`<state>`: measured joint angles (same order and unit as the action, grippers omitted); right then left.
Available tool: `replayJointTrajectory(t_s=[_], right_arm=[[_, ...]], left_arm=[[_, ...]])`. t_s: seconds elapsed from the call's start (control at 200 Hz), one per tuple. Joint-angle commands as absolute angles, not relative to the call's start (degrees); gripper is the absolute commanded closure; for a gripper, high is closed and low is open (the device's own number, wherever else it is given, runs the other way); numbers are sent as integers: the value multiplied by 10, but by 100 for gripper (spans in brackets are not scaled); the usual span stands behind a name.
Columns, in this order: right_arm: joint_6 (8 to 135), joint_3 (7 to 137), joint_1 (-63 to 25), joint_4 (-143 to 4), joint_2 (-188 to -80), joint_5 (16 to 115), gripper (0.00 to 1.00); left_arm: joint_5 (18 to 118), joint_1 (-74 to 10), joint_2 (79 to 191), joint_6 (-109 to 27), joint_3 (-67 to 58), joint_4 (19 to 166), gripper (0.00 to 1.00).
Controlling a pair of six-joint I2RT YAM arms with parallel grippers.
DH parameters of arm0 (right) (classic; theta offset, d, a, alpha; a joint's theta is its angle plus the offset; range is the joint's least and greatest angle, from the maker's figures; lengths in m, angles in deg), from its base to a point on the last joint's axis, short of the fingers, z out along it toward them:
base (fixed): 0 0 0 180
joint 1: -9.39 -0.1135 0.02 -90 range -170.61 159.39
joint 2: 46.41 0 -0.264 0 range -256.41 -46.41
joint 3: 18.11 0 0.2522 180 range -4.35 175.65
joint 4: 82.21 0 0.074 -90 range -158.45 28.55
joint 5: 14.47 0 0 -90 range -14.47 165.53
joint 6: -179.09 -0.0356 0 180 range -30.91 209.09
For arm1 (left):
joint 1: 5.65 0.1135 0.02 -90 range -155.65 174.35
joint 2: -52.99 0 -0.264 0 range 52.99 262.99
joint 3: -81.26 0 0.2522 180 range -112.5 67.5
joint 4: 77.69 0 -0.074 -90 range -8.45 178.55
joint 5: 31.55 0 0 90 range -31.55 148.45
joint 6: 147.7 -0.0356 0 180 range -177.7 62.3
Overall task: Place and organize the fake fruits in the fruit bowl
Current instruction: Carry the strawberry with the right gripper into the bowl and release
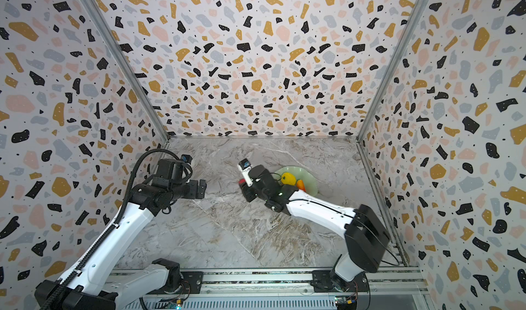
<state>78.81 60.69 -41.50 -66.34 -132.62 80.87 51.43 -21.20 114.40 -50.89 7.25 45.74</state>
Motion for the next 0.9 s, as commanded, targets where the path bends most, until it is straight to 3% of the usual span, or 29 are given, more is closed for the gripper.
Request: replayJointTrajectory(t_s=[0.0, 0.17, 0.345, 0.896], right_arm=[[820, 570, -347, -591, -1250, 823, 91], [837, 534, -239, -527, -1189, 804, 91], [831, 491, -186, -518, -1184, 785, 91], [814, 457, -203, -585, -1291, 712, 90]], left_arm=[[521, -215, 1141, -511, 73, 468, 1], [527, -216, 1145, -510, 77, 474, 0], [528, -216, 1145, -511, 75, 473, 1], [528, -216, 1139, -510, 82, 474, 0]])
